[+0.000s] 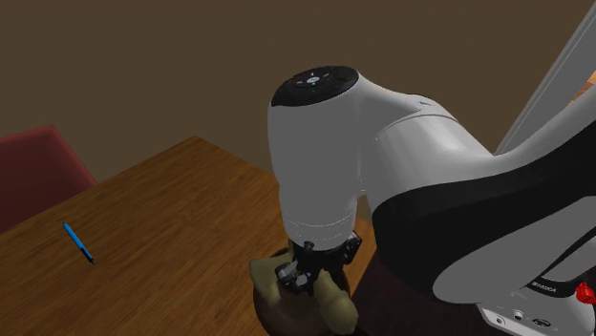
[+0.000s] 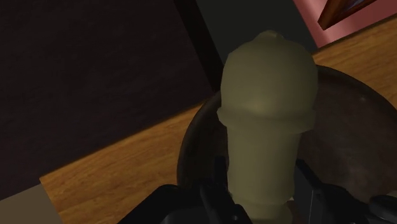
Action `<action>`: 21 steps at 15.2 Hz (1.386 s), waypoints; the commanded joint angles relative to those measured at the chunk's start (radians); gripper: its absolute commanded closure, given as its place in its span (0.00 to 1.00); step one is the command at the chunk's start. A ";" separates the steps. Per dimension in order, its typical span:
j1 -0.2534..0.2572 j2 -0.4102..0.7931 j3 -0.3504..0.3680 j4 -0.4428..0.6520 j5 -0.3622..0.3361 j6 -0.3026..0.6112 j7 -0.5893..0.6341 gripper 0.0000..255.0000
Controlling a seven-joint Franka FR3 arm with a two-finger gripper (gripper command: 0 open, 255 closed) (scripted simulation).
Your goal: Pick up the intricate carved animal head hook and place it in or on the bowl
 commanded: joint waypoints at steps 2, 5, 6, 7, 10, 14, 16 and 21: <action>0.000 0.001 0.000 -0.001 -0.001 0.002 0.001 1.00; 0.000 0.001 0.000 -0.001 -0.001 0.002 0.001 0.00; 0.000 0.001 0.000 -0.001 -0.001 0.002 0.001 0.00; 0.000 0.001 0.000 -0.001 -0.001 0.002 0.001 0.00; 0.000 0.001 0.000 -0.001 -0.001 0.002 0.001 0.00; 0.016 -0.114 -0.025 0.052 0.042 -0.159 -0.036 0.00; 0.016 -0.114 -0.026 0.052 0.042 -0.159 -0.036 0.00; 0.016 -0.114 -0.026 0.052 0.042 -0.159 -0.036 0.00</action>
